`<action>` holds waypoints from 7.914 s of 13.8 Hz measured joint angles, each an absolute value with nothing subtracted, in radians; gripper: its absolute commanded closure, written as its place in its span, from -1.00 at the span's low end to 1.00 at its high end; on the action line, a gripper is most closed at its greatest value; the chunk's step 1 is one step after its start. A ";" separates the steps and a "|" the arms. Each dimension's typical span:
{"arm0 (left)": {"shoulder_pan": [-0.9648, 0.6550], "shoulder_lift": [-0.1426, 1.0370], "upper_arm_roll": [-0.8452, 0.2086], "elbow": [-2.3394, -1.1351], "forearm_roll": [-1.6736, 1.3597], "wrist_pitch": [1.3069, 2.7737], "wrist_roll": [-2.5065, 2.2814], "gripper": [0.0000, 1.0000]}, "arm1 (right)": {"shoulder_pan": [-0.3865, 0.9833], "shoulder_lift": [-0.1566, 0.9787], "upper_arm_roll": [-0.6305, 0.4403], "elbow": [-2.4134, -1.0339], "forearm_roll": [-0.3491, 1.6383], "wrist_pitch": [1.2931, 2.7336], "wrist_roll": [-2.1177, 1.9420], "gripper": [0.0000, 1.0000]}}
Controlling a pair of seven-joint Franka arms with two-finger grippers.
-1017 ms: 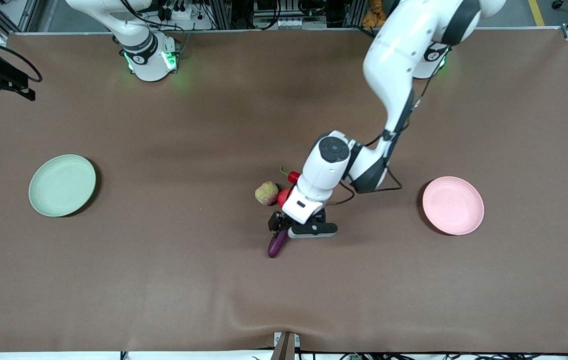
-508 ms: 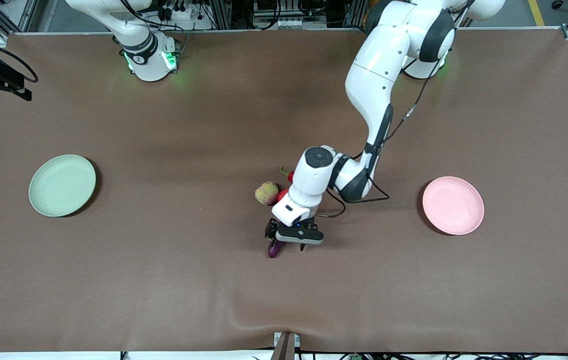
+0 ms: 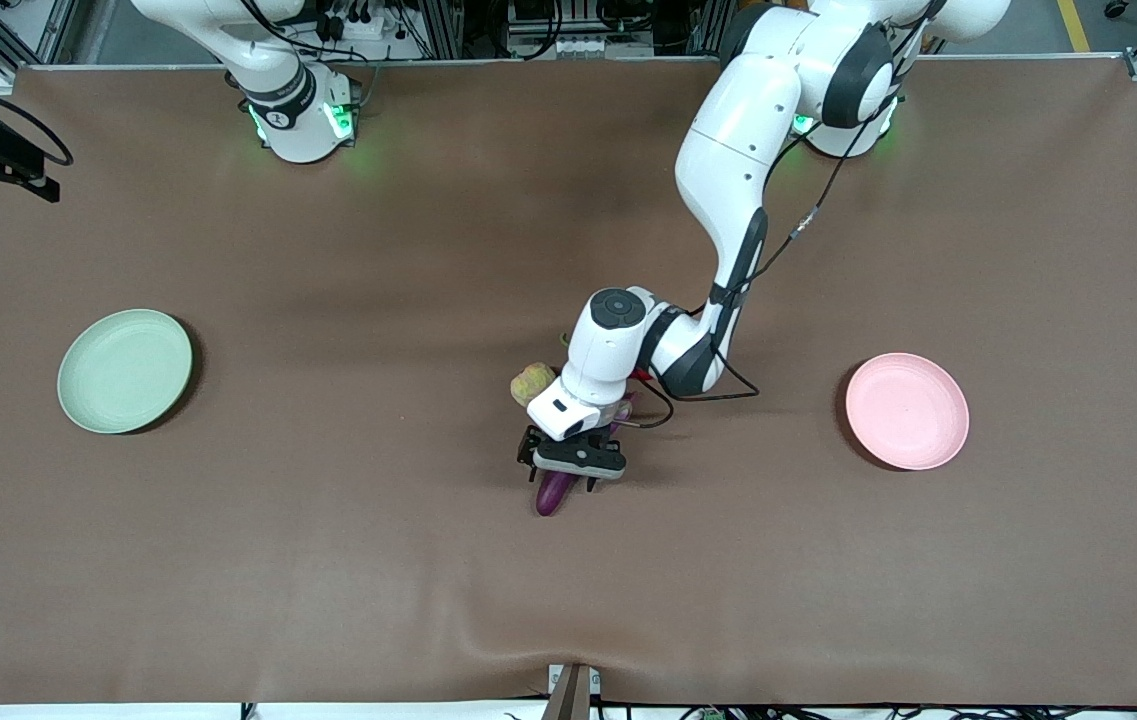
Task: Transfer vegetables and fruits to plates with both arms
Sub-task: 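Grasp the purple eggplant with the left gripper while the right gripper moves out, then carry the eggplant toward the pink plate while the right gripper grasps the peach, then lower the eggplant onto the pink plate while the right gripper places the peach, then grasp the red chili with the left gripper while the right gripper withdraws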
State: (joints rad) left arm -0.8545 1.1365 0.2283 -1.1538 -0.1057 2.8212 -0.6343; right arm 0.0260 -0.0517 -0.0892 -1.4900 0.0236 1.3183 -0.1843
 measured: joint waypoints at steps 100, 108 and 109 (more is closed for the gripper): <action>-0.865 0.773 0.216 -1.586 -0.274 2.193 -1.557 -1.00 | -0.070 0.392 -0.315 -1.863 0.129 1.801 -0.593 -1.00; -0.886 0.790 0.220 -1.563 -0.274 2.193 -1.556 1.00 | 0.108 0.390 -0.307 -1.749 0.271 1.541 -0.162 -1.00; -0.885 0.788 0.224 -1.560 -0.267 2.193 -1.555 1.00 | 0.133 0.388 -0.306 -1.739 0.298 1.530 -0.106 -1.00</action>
State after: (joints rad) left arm -0.8854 0.7884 0.2245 -1.5599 -0.2667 2.1927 -1.5546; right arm 0.1333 0.3881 -0.3064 -1.7394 0.2979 1.5297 -0.1056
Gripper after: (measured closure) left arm 0.524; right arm 0.000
